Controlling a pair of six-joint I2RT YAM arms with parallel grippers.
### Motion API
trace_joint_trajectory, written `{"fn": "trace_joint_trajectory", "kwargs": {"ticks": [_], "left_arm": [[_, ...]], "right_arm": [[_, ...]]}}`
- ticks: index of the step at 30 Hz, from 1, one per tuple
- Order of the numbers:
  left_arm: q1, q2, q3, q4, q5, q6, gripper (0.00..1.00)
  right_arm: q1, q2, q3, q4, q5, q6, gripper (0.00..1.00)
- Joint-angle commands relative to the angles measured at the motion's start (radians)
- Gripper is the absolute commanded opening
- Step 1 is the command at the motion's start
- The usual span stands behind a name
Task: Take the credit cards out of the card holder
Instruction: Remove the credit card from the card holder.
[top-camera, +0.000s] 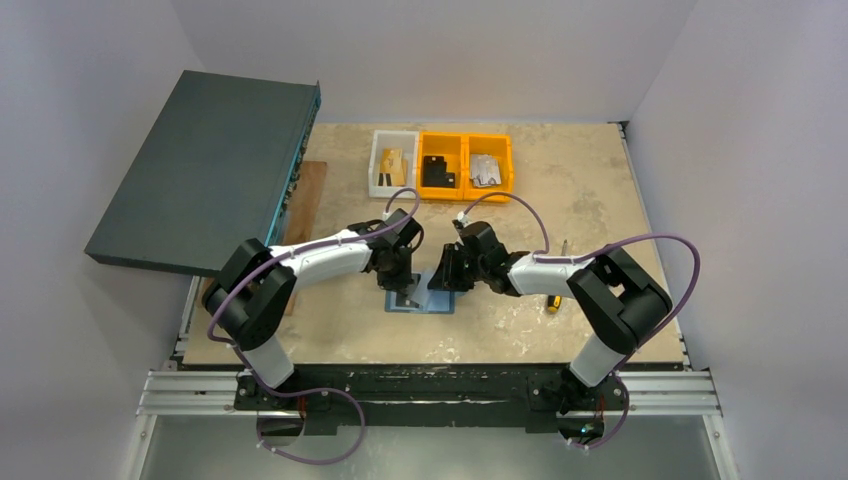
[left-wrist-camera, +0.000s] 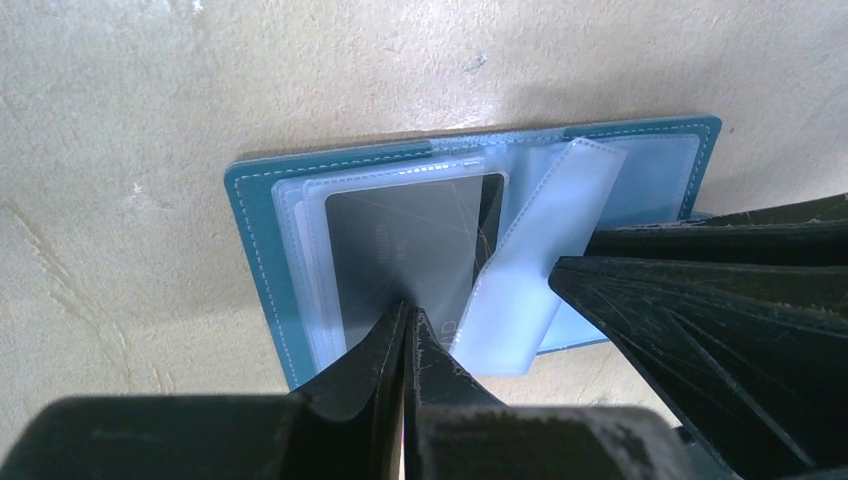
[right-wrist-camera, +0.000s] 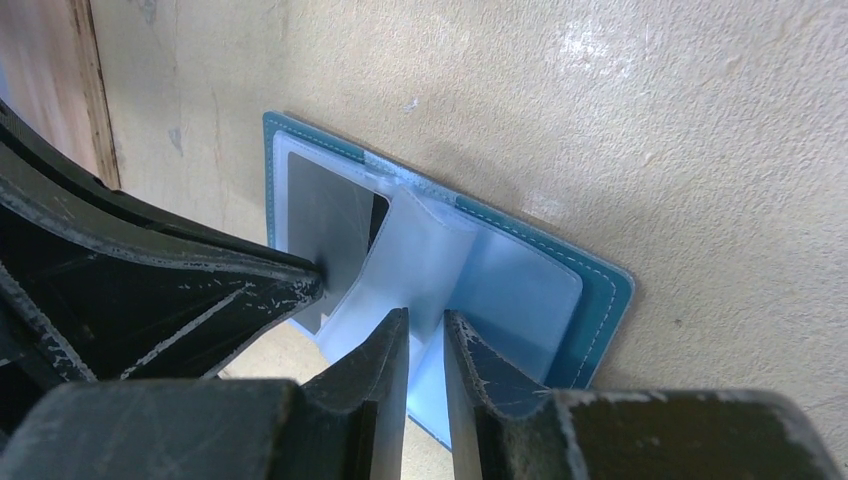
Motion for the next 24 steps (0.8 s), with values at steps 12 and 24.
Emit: {"fn": "trace_joint_trajectory", "kwargs": {"ticks": [12,24], "left_arm": [[-0.033,0.014,0.073,-0.005,0.091,0.036,0.0],[-0.035,0.017,0.096,0.029,0.163,0.036,0.0]], "right_arm": [[-0.002,-0.016,-0.012,0.012,-0.006,-0.005,0.18],[-0.004,-0.127,0.037,-0.084,0.034,0.002,0.31]]}}
